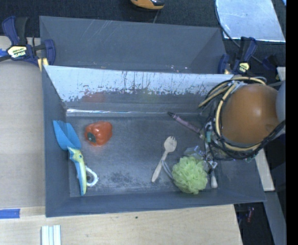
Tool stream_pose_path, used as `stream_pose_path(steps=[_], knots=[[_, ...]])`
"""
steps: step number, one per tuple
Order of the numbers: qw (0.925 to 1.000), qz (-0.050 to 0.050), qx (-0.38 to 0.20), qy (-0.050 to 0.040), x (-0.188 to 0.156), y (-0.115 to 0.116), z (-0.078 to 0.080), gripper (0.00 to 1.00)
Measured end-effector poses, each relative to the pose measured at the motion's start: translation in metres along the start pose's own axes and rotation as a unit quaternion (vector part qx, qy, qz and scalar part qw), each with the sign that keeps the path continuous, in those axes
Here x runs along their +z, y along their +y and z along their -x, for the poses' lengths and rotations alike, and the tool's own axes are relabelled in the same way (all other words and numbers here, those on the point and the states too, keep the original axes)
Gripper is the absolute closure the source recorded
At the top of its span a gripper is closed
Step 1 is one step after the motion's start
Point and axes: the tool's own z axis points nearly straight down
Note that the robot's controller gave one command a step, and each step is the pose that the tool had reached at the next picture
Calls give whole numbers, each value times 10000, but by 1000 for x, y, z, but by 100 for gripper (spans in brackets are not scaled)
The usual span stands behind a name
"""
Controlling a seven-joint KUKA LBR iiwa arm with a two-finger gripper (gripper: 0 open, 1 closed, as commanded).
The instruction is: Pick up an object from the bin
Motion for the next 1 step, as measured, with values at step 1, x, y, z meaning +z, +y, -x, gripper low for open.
stream_pose_path(steps=[1], knots=[[9963,-2,855,-2,3,-2,36,100]])
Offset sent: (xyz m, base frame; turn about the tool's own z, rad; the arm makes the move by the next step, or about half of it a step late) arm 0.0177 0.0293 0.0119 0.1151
